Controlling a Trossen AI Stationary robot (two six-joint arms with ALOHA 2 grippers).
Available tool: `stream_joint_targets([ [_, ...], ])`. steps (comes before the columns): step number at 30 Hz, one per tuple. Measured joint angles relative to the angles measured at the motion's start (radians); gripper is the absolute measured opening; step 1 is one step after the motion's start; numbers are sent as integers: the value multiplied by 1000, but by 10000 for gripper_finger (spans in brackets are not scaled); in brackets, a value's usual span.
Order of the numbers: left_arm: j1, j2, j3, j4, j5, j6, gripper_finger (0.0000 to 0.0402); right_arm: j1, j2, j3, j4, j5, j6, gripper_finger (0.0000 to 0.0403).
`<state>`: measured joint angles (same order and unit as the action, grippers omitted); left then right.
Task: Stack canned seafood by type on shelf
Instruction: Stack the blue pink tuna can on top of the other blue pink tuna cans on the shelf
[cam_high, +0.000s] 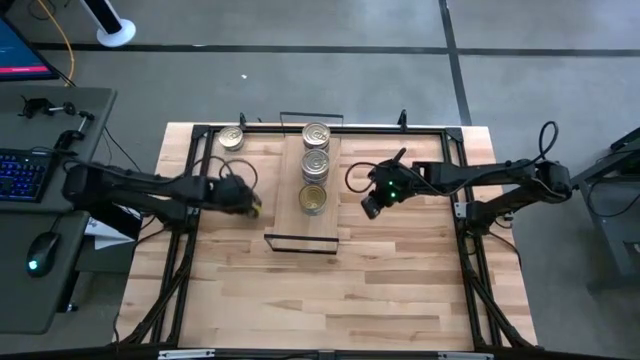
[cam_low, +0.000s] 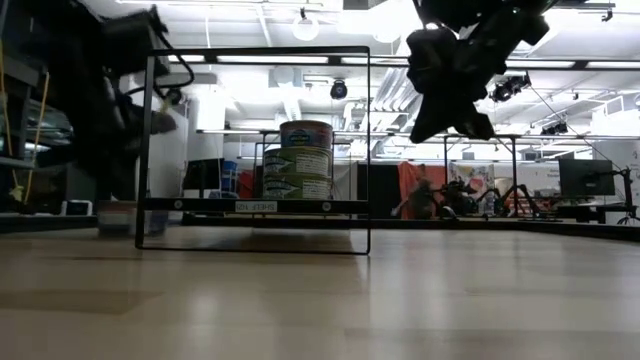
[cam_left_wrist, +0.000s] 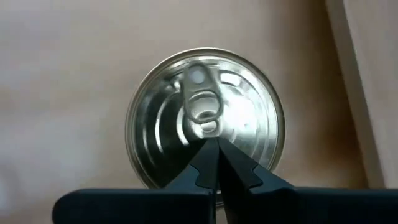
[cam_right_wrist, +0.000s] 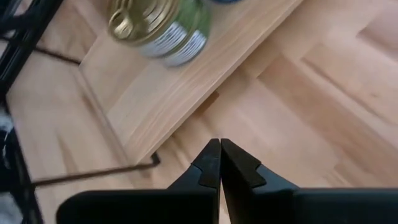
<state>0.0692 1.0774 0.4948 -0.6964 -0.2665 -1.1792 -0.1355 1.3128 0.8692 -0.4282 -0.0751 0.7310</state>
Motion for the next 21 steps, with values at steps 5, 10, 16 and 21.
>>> stream_joint_targets([
  [5, -183, -9, 15, -36, 124, -77, 0, 39, 0, 0, 0, -34, -7, 0],
  [10, -386, -10, 17, -35, 188, -145, 0, 113, 0, 0, 28, -35, 51, 0],
  [16, -610, -9, 14, 21, 260, -122, 0, 265, 0, 0, 191, -14, 144, 0],
  [21, -757, -6, 13, 83, 255, -52, 0, 394, 0, 0, 285, 141, 296, 0],
])
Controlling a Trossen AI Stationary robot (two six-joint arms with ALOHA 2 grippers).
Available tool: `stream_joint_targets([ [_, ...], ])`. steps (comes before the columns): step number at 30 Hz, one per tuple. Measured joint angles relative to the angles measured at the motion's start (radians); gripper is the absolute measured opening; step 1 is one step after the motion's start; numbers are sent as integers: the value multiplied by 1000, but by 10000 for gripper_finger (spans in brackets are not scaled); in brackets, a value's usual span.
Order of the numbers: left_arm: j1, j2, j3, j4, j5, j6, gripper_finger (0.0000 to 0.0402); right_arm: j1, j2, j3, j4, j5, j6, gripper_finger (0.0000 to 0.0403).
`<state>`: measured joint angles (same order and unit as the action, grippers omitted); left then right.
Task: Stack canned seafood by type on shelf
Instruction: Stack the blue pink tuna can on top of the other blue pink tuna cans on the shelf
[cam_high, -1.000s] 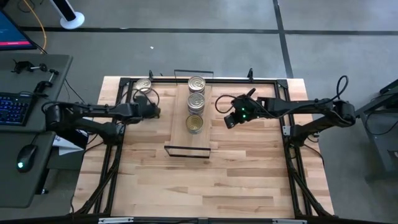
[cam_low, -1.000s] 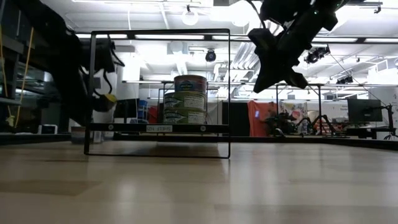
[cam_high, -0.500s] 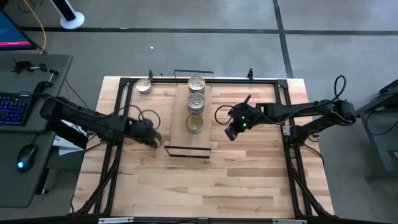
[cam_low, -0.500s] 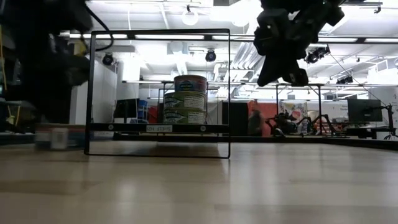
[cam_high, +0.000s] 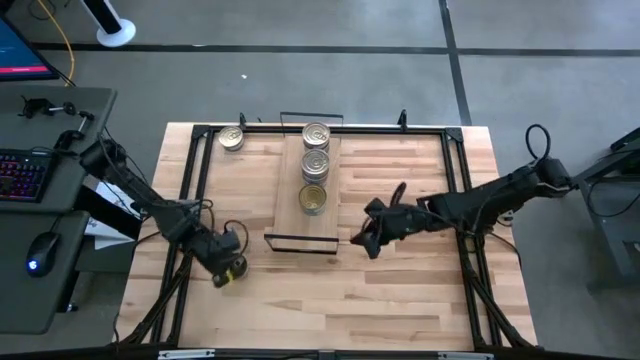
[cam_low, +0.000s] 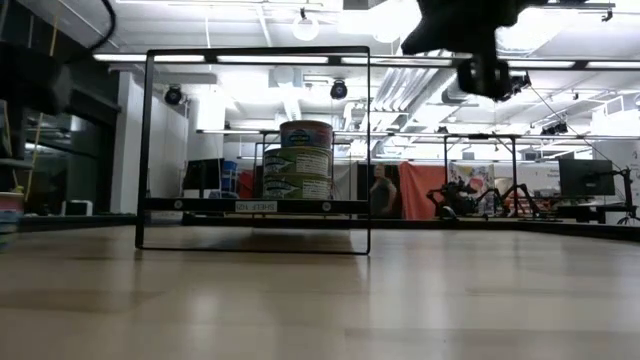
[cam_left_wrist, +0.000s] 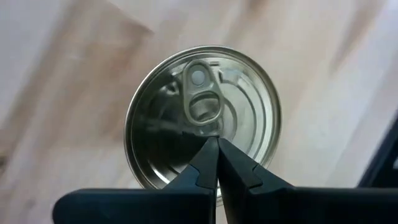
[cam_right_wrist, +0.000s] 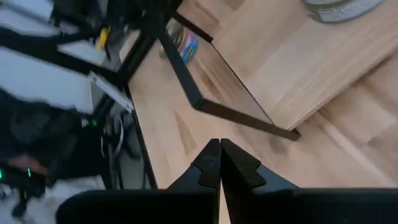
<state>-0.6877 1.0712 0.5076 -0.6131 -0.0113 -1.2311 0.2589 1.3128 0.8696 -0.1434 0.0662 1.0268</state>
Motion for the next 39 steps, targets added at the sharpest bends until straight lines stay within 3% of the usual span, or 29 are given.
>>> stream_joint_targets([
  [6, -100, 74, -1, 196, -80, 105, 0, 128, 11, 0, 17, 166, 163, 0],
  [14, -110, 342, 7, 641, -106, 285, 0, 252, 122, 0, 200, 177, 206, 0],
  [18, -89, 472, 25, 829, -145, 302, 0, 308, 191, 0, 301, 155, 206, 0],
  [21, -63, 560, 111, 832, -172, 329, 0, 359, 208, 0, 324, 143, 192, 0],
  [26, -21, 719, 331, 789, -201, 507, 0, 430, 208, 0, 312, 145, 170, 0],
  [32, 52, 893, 606, 632, -330, 706, 0, 472, 207, 1, 287, 148, 130, 0],
  [39, 136, 924, 751, 517, -331, 869, 0, 453, 207, 10, 249, 151, 10, 0],
])
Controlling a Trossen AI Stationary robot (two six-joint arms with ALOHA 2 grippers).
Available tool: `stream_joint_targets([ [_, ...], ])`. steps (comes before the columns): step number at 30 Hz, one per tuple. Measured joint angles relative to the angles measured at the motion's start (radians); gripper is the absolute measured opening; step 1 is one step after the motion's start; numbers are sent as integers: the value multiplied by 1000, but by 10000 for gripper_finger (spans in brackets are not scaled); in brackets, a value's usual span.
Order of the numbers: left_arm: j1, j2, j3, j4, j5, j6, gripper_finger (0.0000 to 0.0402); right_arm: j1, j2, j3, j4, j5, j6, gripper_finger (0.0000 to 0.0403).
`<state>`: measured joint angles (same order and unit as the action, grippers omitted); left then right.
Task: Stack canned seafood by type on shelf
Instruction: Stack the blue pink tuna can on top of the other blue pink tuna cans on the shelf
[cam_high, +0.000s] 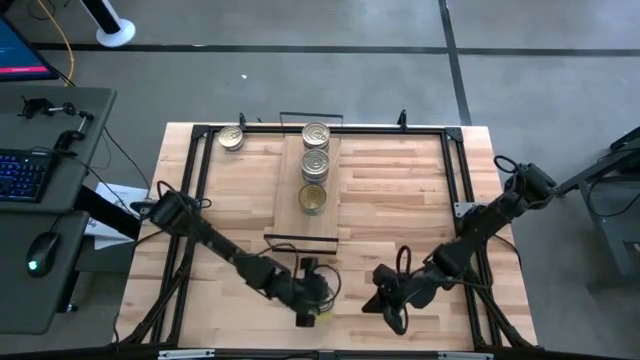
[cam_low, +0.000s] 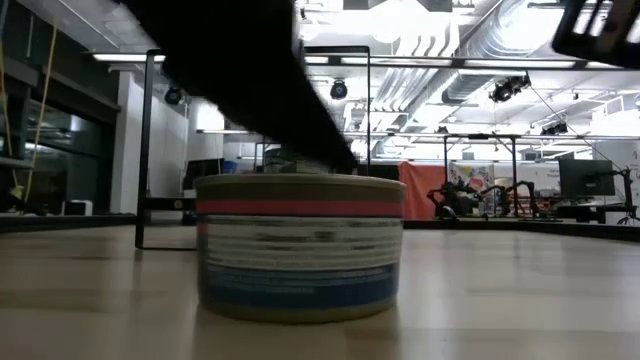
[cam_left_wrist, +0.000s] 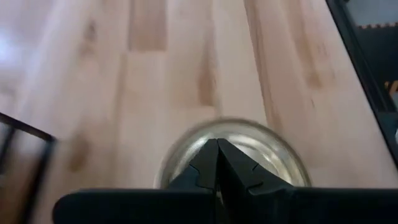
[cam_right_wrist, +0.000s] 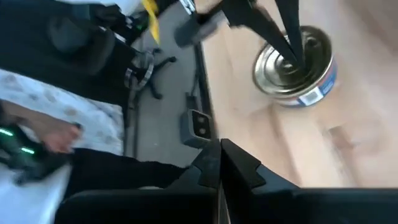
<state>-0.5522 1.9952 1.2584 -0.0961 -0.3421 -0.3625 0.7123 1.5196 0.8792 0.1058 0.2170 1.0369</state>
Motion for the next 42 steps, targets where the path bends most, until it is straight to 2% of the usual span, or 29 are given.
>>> stream_joint_targets([
  [4, 10, -68, 6, -57, -5, 16, 0, -20, 9, 85, -184, 15, -97, 0],
  [7, -11, -105, 0, -116, -18, 17, 0, -32, 57, 185, -330, 17, -227, 0],
  [14, -127, -170, -78, -118, -110, -51, 0, -33, 278, 409, -510, -49, -514, 0],
  [18, -182, -164, -147, -71, -169, -76, 0, -34, 394, 463, -537, -32, -527, 0],
  [21, -186, -158, -195, -14, -177, -104, 0, -42, 444, 471, -543, -11, -495, 0],
  [30, -140, -158, -258, 125, -162, -99, 0, -45, 455, 475, -544, 4, -477, 0],
  [42, -129, -158, -264, 133, -142, -104, 0, -45, 455, 475, -560, 8, -465, 0],
])
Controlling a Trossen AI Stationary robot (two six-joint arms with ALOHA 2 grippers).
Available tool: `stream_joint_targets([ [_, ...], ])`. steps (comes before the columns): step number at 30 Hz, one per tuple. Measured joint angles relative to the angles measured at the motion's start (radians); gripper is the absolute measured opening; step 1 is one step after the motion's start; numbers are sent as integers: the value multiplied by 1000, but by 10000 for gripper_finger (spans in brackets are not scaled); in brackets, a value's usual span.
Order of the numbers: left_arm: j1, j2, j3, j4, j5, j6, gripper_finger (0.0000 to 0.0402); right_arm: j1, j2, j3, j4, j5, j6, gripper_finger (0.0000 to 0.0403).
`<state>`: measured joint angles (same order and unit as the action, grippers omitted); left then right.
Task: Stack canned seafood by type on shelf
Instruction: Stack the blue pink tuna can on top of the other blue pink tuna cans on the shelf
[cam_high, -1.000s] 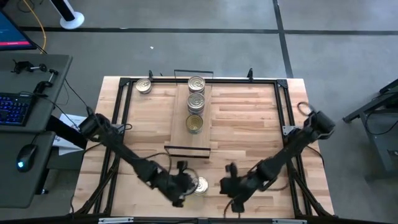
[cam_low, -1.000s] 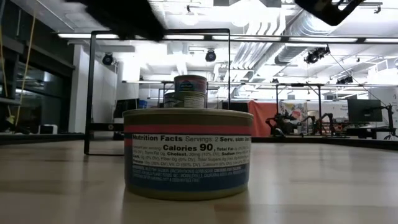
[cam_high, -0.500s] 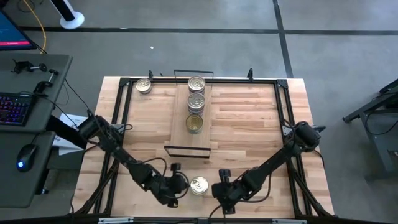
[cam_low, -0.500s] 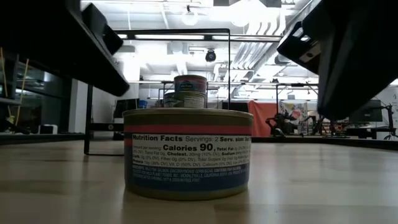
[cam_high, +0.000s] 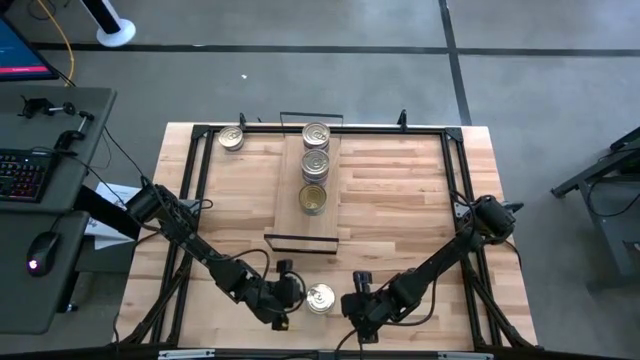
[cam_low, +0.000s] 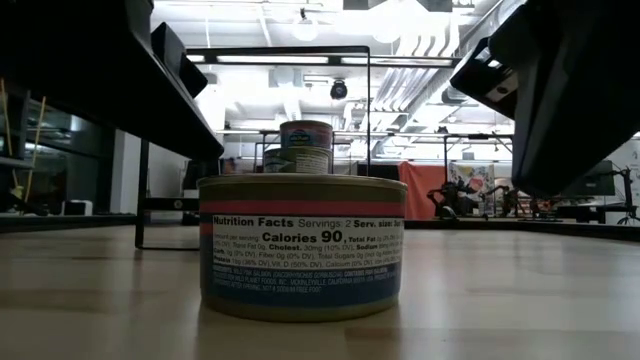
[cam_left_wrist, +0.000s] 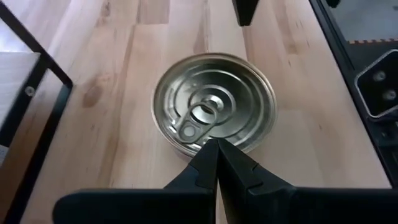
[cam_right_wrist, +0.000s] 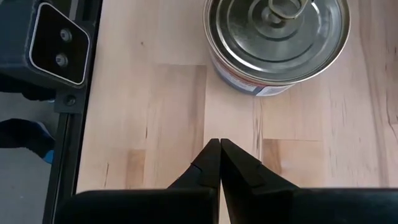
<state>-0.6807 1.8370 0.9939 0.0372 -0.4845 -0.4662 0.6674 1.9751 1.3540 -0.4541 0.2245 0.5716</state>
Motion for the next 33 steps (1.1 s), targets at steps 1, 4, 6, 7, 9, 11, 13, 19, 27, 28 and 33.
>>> stream_joint_targets([
  [1, 0, 0, 0, 0, 9, 0, 0, 0, 0, 0, -1, 0, 0, 0],
  [4, 0, 0, 0, 3, 25, -1, 0, 0, 0, 0, -25, -1, -17, 0],
  [6, 0, 0, 0, 3, 30, -1, 0, 0, 0, 0, -48, -20, -35, 0],
  [7, 0, 0, 0, 3, 31, -1, 0, 0, 0, 0, -56, -31, -38, 0],
  [9, 0, 0, 0, 8, 31, -1, 0, 0, 0, 0, -67, -36, -38, 0],
  [11, 0, 0, 0, 8, 31, 0, 0, 0, 0, 0, -71, -33, -41, 0],
  [13, 0, 0, 0, 8, 30, 13, 0, 0, 0, 0, -70, -26, -54, 0],
  [19, 0, 0, 1, 14, 30, 23, 0, 0, 0, 0, -66, -18, -53, 0],
  [27, 0, 0, 1, 13, 30, -1, 0, 0, 0, -1, -65, -17, -54, 0],
  [28, 0, 0, 1, 13, 30, -1, 0, 0, 0, -1, -65, -17, -54, 0],
  [33, 0, 0, 1, 13, 30, -1, 0, 0, 0, -1, -64, -17, -50, 0],
])
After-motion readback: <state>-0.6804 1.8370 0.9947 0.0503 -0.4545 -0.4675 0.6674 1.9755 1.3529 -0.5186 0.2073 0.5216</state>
